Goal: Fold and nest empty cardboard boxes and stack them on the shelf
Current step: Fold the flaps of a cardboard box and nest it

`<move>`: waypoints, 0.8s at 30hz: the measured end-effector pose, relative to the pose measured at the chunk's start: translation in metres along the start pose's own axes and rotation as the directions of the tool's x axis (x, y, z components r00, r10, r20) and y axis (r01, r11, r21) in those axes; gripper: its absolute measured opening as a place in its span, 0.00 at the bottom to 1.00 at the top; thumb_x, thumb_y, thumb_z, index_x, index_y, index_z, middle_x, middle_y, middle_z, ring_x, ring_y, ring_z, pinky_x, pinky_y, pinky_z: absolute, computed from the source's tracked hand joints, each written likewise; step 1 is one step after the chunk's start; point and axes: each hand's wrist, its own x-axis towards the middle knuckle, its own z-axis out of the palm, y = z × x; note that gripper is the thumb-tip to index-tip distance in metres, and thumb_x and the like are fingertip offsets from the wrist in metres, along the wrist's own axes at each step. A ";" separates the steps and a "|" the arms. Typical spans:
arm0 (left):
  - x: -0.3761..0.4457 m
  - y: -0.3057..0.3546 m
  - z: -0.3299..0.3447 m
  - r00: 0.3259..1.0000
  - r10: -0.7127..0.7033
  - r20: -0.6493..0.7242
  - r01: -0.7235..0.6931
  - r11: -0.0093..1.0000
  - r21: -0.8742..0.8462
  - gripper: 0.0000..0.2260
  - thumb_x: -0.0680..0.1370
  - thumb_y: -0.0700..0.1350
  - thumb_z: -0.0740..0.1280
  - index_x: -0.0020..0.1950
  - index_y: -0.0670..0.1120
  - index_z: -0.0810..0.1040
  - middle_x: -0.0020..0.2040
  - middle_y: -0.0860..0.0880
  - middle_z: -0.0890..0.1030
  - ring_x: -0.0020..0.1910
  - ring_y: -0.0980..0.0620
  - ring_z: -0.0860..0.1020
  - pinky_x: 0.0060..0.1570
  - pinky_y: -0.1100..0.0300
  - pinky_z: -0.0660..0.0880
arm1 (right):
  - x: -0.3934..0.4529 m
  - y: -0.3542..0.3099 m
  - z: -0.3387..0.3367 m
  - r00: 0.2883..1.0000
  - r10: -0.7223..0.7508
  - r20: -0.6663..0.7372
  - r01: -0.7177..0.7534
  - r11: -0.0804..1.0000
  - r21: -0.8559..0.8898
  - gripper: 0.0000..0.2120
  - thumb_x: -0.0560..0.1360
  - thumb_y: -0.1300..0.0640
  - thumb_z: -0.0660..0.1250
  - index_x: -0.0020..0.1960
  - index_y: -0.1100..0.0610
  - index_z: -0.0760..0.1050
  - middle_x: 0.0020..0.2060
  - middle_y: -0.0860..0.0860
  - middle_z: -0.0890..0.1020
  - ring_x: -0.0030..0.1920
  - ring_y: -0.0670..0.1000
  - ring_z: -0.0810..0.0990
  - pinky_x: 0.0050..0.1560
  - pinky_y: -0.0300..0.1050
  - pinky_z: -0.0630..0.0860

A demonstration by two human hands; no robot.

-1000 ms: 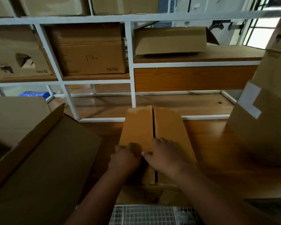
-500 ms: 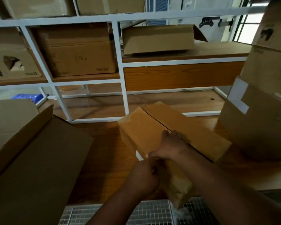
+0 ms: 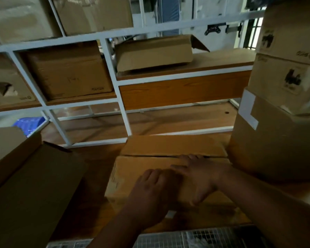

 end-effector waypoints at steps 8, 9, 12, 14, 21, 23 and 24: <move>0.034 0.000 -0.034 0.976 -0.208 0.064 0.189 0.957 0.221 0.46 0.75 0.66 0.70 0.87 0.57 0.51 0.87 0.45 0.52 0.86 0.39 0.48 0.82 0.31 0.52 | -0.017 0.002 -0.015 0.936 0.011 -0.352 -0.087 0.976 -0.201 0.69 0.66 0.26 0.76 0.85 0.41 0.29 0.86 0.62 0.46 0.85 0.67 0.48 0.81 0.70 0.46; 0.035 0.006 -0.040 0.980 -0.200 0.022 0.190 0.955 0.228 0.45 0.76 0.67 0.69 0.87 0.56 0.51 0.87 0.45 0.53 0.86 0.40 0.49 0.82 0.32 0.53 | -0.024 -0.001 -0.014 0.910 0.007 -0.415 -0.101 0.974 -0.204 0.69 0.66 0.27 0.77 0.86 0.42 0.31 0.85 0.62 0.51 0.84 0.67 0.52 0.80 0.71 0.48; 0.031 0.022 -0.060 0.979 -0.107 -0.176 0.143 0.967 0.209 0.32 0.79 0.67 0.64 0.79 0.53 0.70 0.77 0.49 0.72 0.77 0.48 0.68 0.75 0.46 0.69 | -0.053 -0.017 -0.018 0.853 0.017 -0.521 -0.084 0.991 -0.106 0.62 0.71 0.29 0.74 0.88 0.46 0.37 0.81 0.57 0.62 0.79 0.63 0.64 0.79 0.68 0.60; 0.027 0.028 -0.079 0.955 -0.016 -0.297 0.066 0.985 0.161 0.16 0.84 0.65 0.62 0.55 0.56 0.82 0.53 0.56 0.81 0.52 0.60 0.76 0.53 0.58 0.74 | -0.078 -0.032 -0.032 0.851 0.073 -0.519 -0.036 0.996 0.080 0.47 0.78 0.25 0.63 0.87 0.45 0.49 0.78 0.49 0.68 0.76 0.55 0.69 0.75 0.58 0.68; 0.021 0.038 -0.095 0.821 -0.275 0.501 0.264 0.960 0.096 0.10 0.85 0.57 0.66 0.58 0.53 0.81 0.56 0.51 0.82 0.52 0.54 0.81 0.55 0.51 0.81 | -0.096 -0.042 -0.022 0.997 0.042 -0.068 -0.031 0.987 0.156 0.16 0.88 0.42 0.59 0.67 0.49 0.78 0.61 0.51 0.80 0.60 0.56 0.79 0.59 0.53 0.77; 0.016 0.032 -0.069 0.774 -0.293 0.561 0.226 0.956 0.187 0.17 0.83 0.54 0.70 0.70 0.52 0.76 0.66 0.49 0.78 0.63 0.49 0.78 0.62 0.49 0.79 | -0.071 -0.043 0.004 0.997 0.071 -0.038 -0.065 0.990 0.127 0.24 0.86 0.42 0.64 0.78 0.50 0.70 0.72 0.52 0.73 0.72 0.60 0.72 0.67 0.55 0.73; 0.016 0.027 -0.055 0.790 -0.283 0.544 0.212 0.959 0.190 0.20 0.82 0.53 0.71 0.71 0.51 0.74 0.66 0.49 0.77 0.63 0.48 0.77 0.62 0.48 0.79 | -0.059 -0.043 0.016 0.994 0.090 -0.068 -0.080 0.987 0.139 0.26 0.85 0.42 0.66 0.80 0.50 0.69 0.74 0.52 0.72 0.73 0.60 0.71 0.68 0.56 0.73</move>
